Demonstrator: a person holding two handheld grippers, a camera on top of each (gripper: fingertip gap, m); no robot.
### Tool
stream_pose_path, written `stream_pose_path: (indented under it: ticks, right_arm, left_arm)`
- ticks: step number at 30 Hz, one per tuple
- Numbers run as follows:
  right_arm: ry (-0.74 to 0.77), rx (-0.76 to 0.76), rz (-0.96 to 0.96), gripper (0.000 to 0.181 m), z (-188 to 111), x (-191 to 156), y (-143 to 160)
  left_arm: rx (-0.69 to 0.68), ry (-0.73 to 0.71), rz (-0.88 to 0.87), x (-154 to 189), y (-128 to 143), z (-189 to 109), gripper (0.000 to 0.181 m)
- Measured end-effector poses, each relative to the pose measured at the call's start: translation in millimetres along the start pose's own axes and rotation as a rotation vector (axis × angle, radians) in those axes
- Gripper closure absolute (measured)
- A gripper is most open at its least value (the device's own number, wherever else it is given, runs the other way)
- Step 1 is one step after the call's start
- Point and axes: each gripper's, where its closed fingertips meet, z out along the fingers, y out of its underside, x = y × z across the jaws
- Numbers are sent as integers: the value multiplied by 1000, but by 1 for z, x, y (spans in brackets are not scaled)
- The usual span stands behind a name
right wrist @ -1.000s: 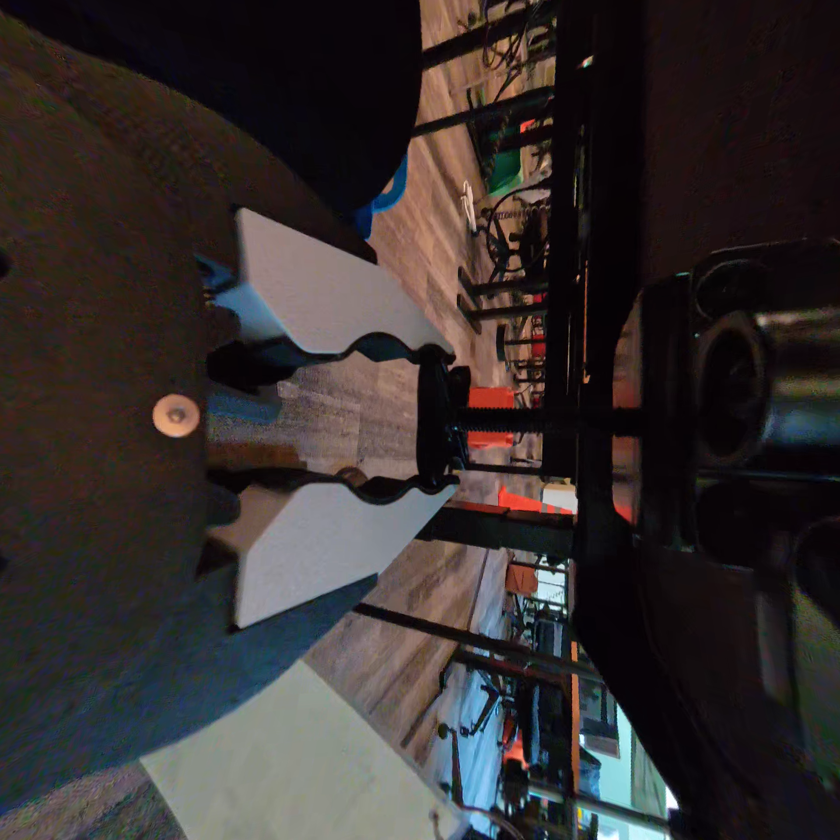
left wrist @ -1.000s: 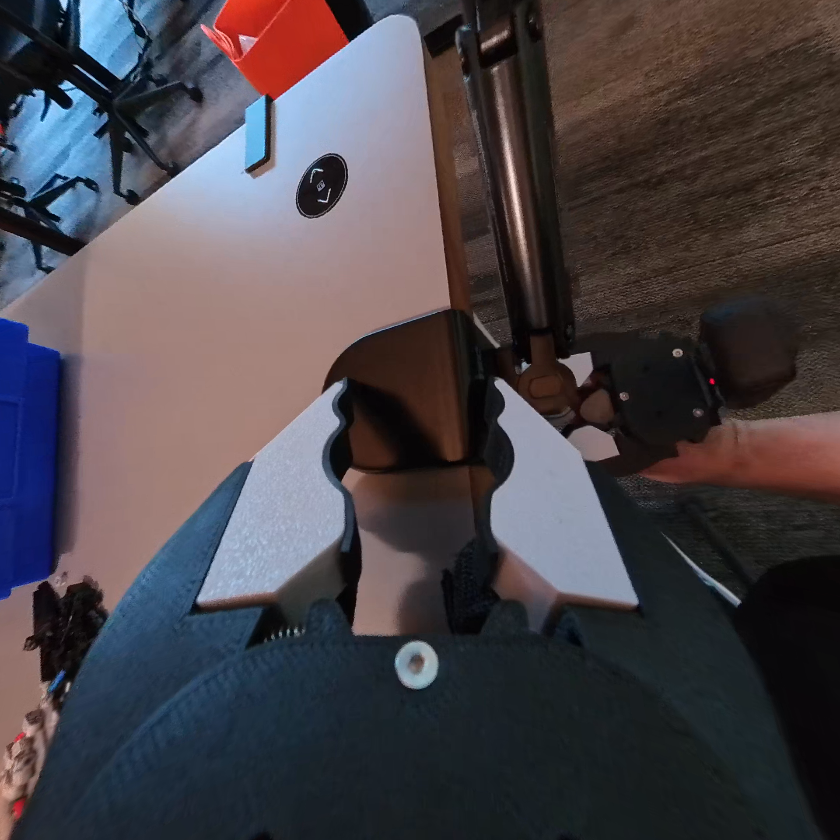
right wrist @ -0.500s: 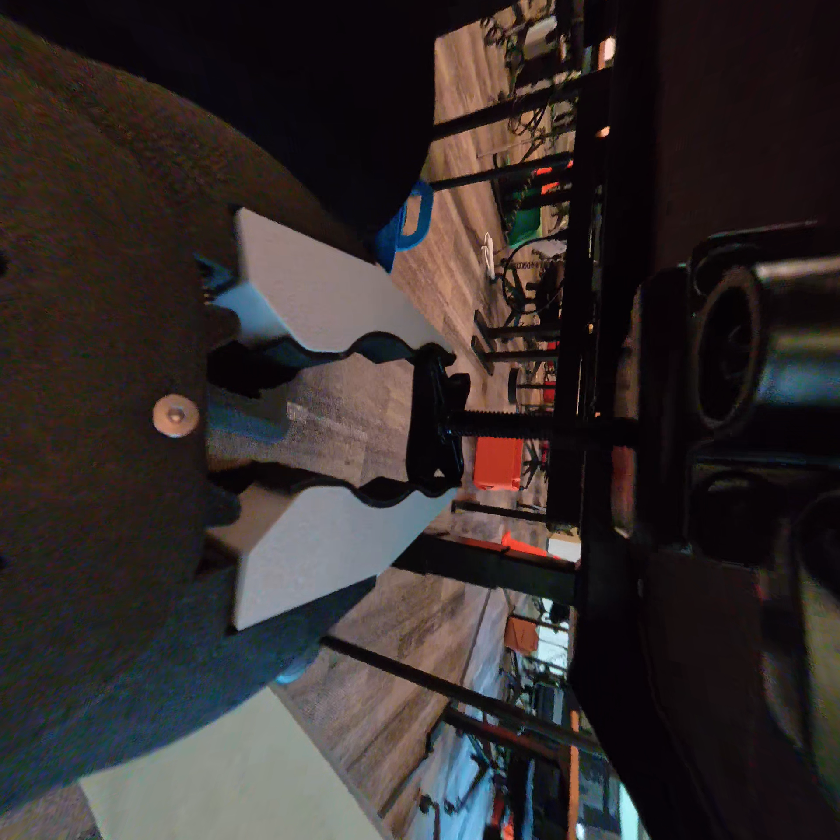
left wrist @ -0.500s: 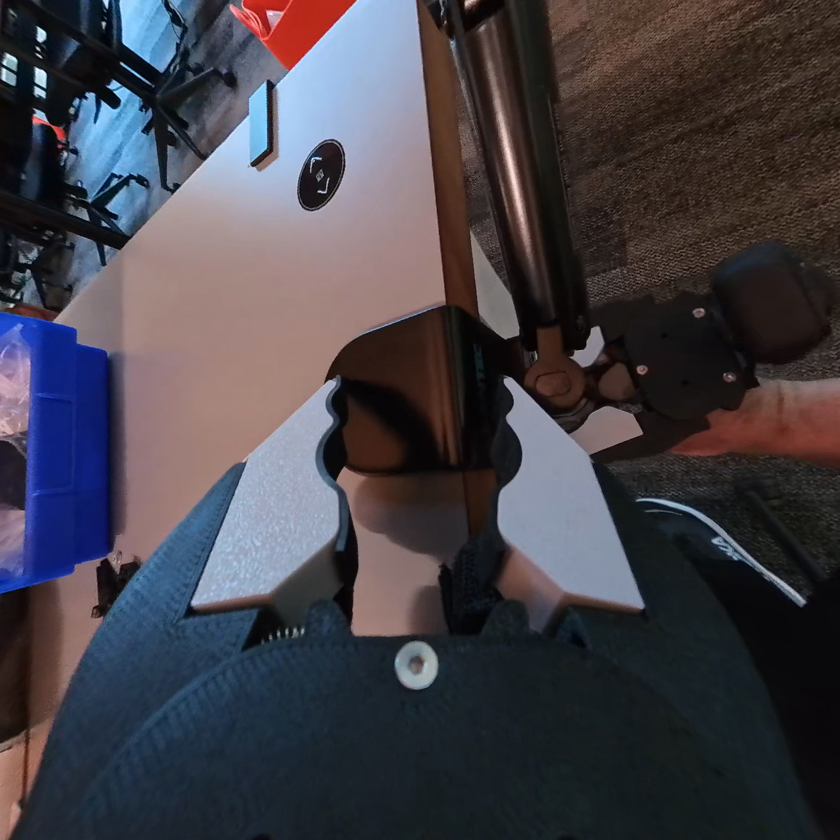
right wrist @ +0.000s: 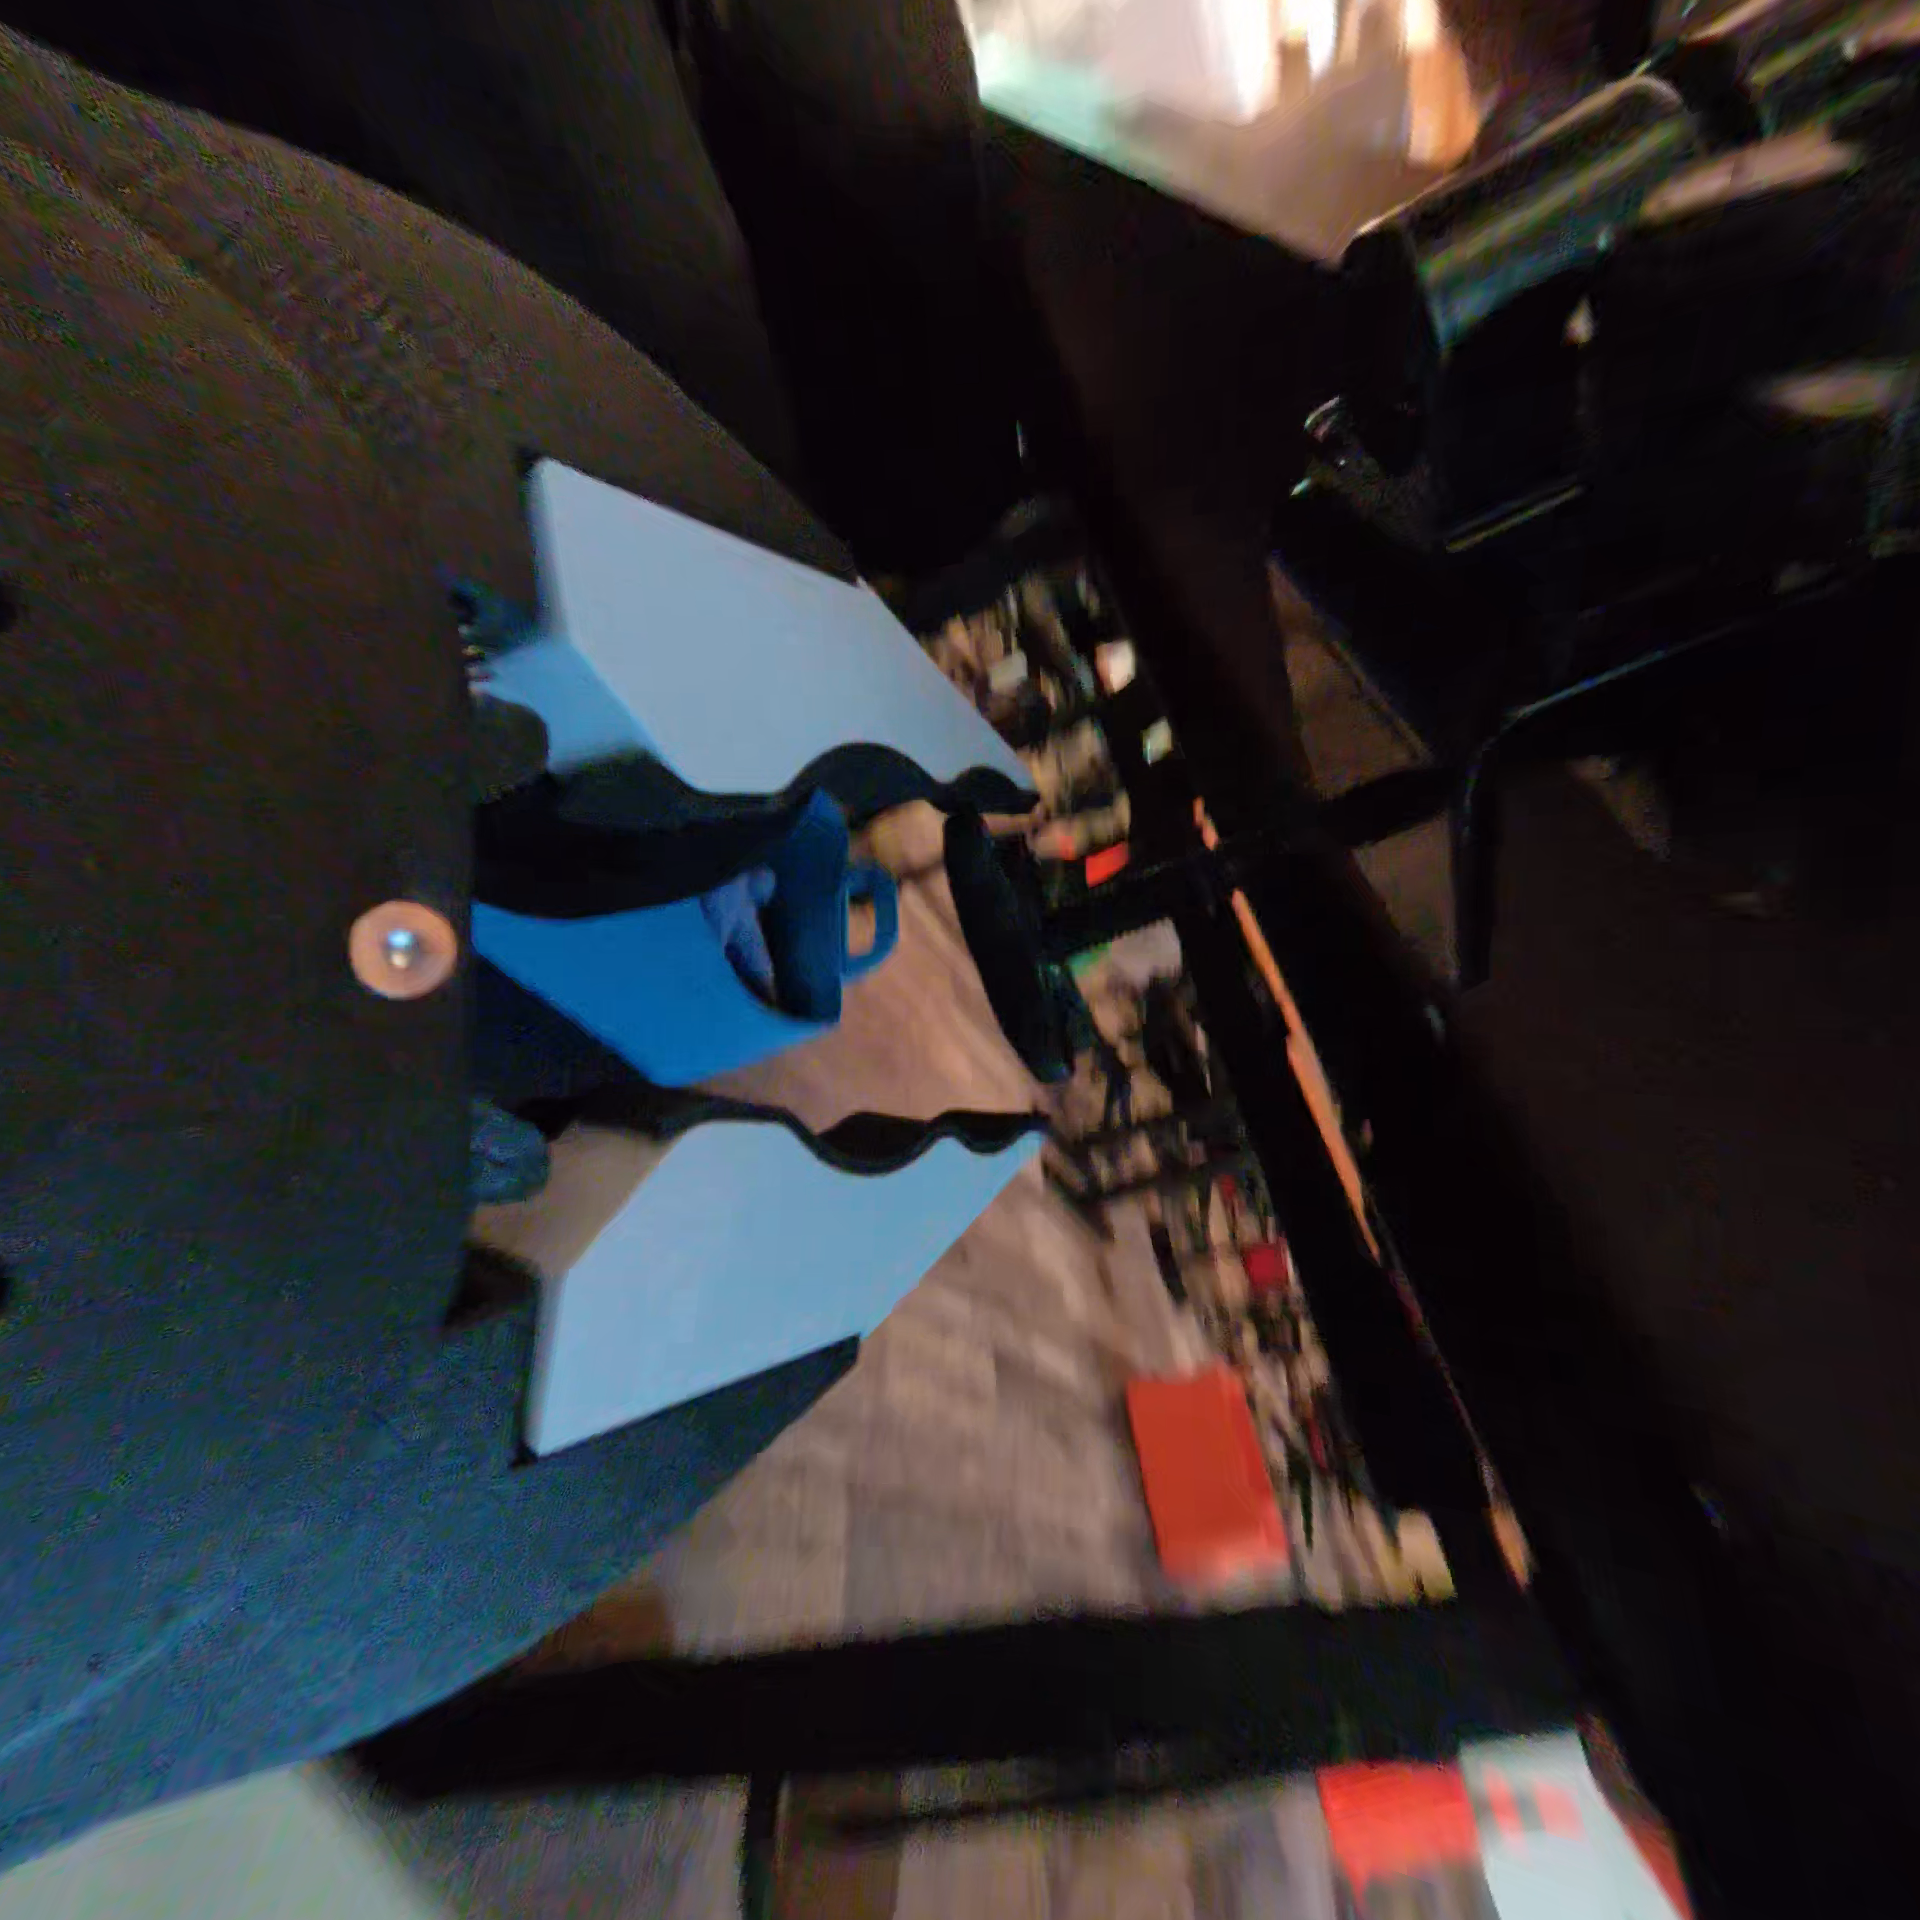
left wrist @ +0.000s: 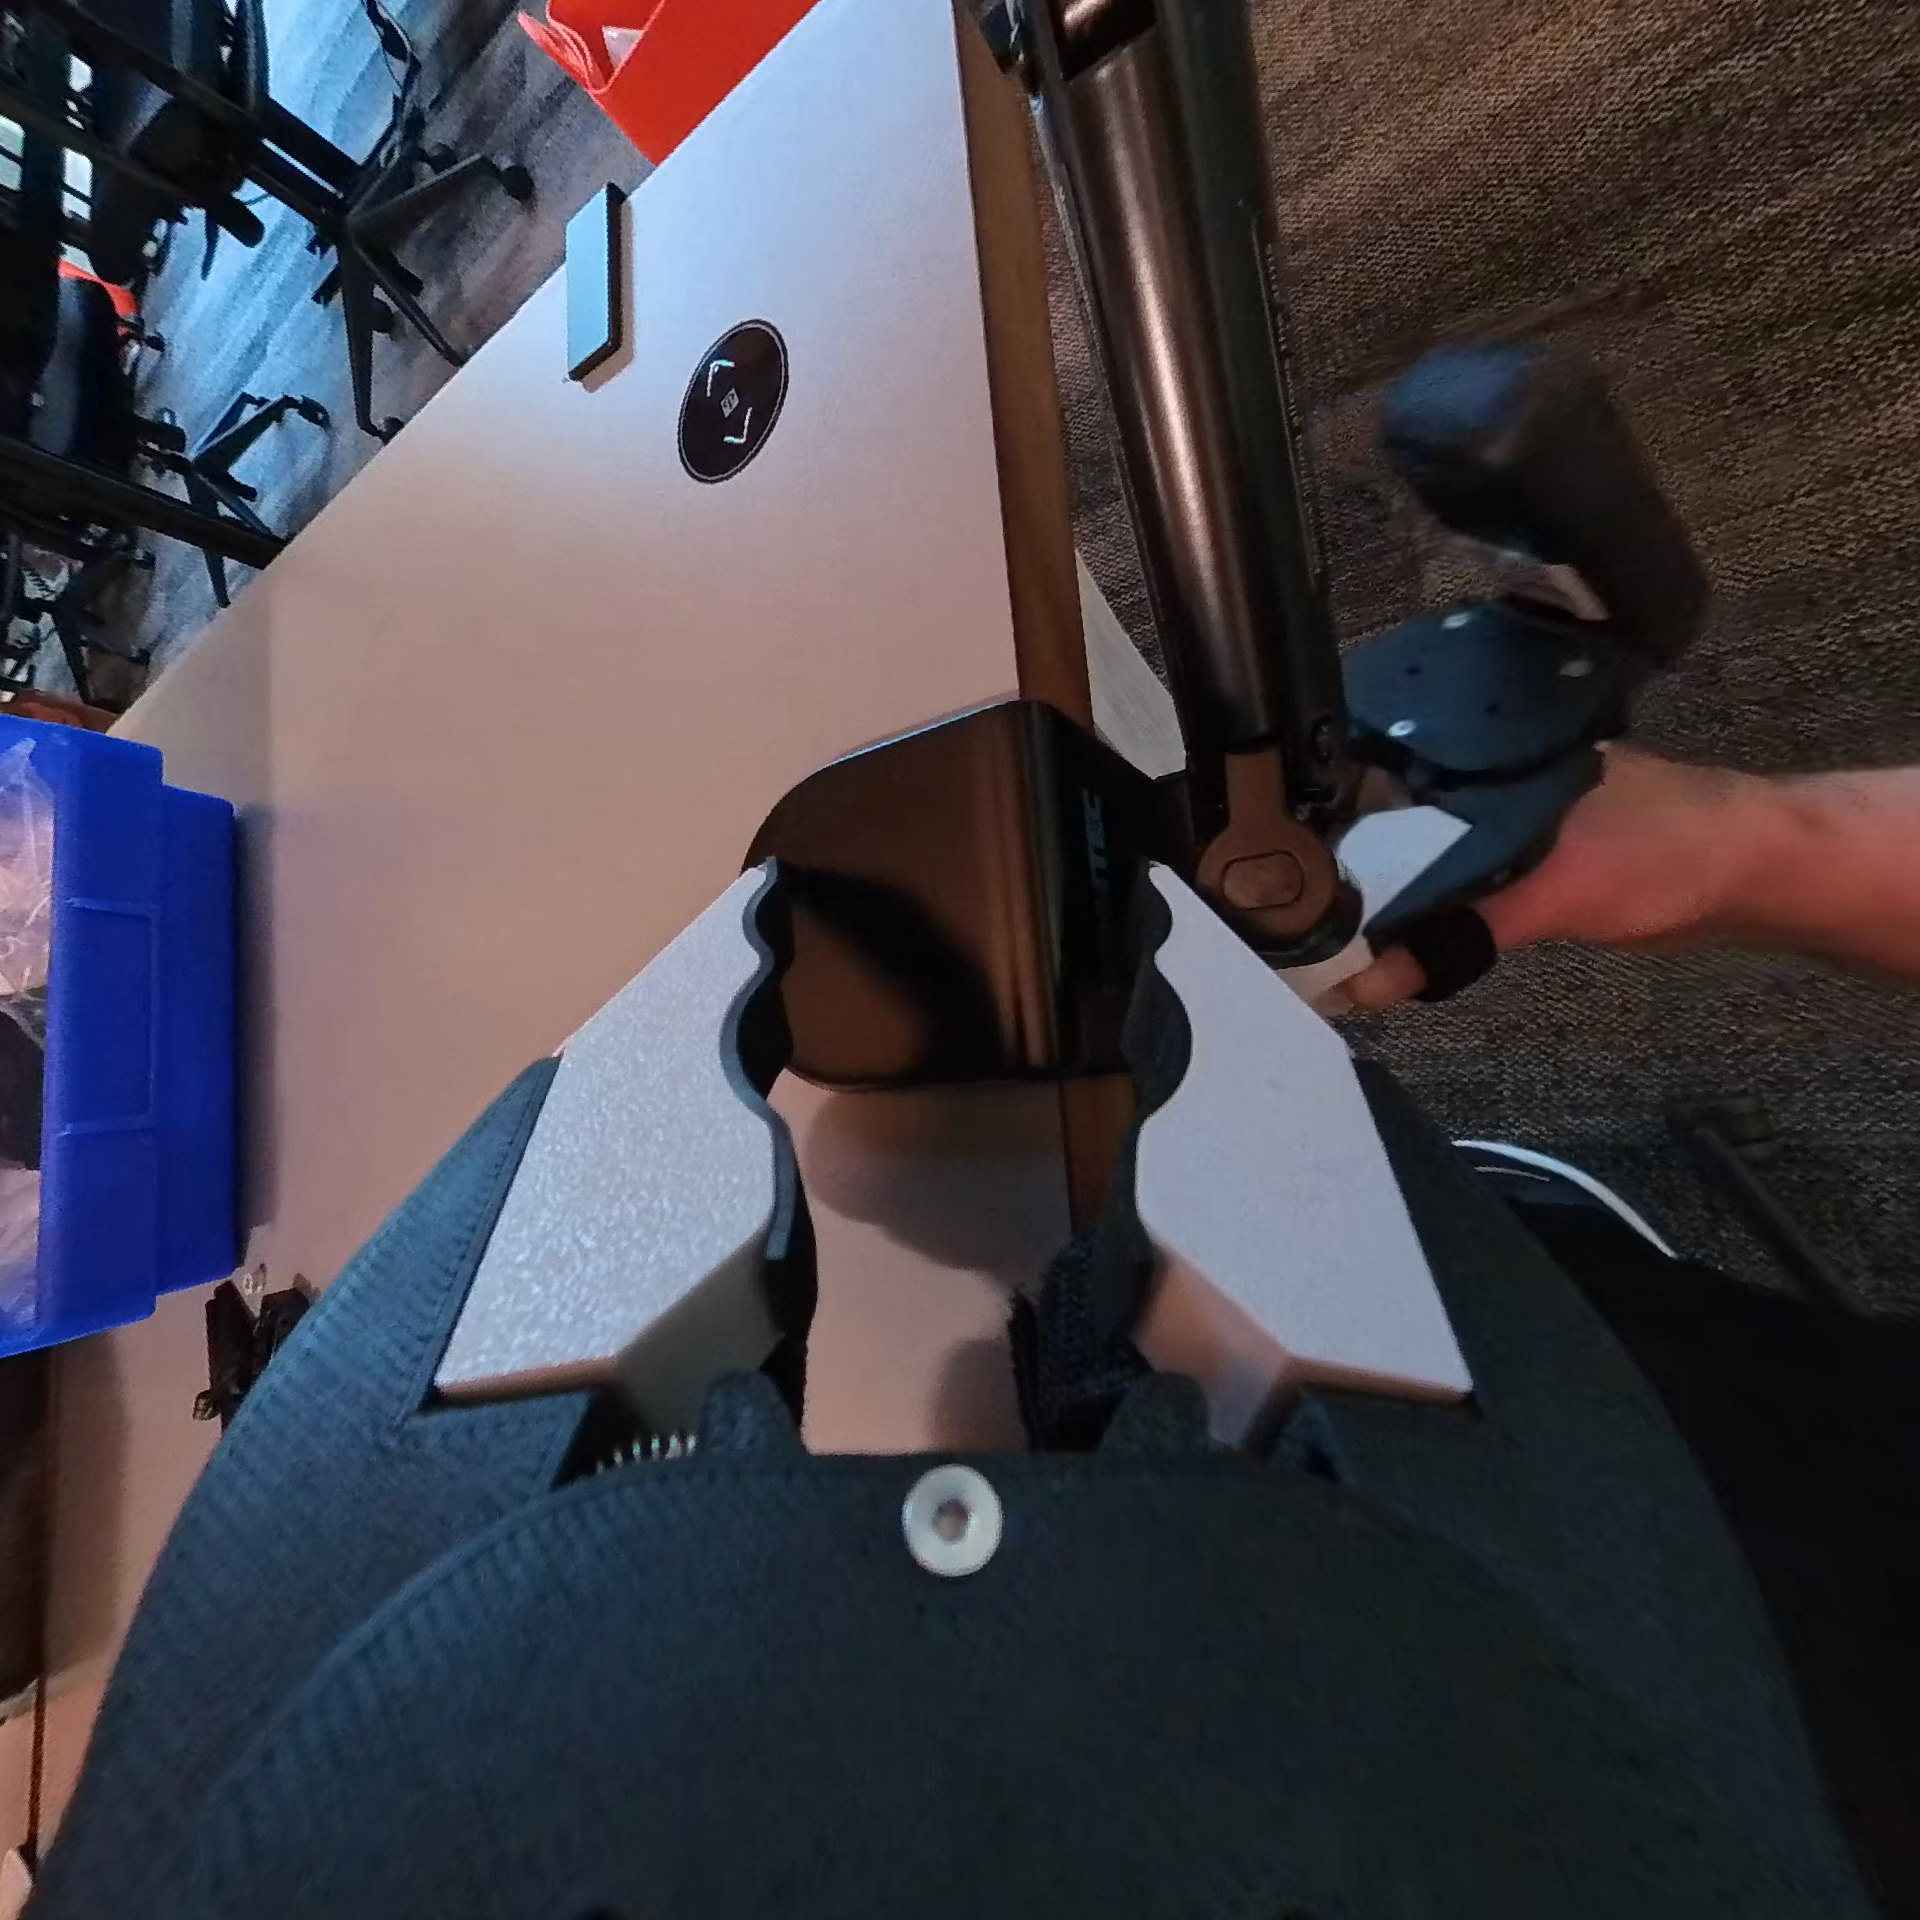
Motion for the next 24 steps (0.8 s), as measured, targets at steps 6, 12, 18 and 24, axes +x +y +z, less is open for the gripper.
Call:
stream_pose_path:
  ticks: [6, 12, 18, 24]
  right_arm:
    - [211, -234, -149, 122, -32, -7, 27]
    - [224, -461, -66, 126, -66, -16, 21]
    - [405, -457, 47, 126, -83, -6, -17]
    - [598, -165, 167, 123, -73, -8, -34]
  left_arm:
    - [9, 38, 39, 0, -1, 1, 115]
    - [6, 116, 36, 1, -4, 1, 116]
    - [58, 168, 95, 6, -10, 2, 112]
    - [103, 198, 100, 9, -17, 9, 109]
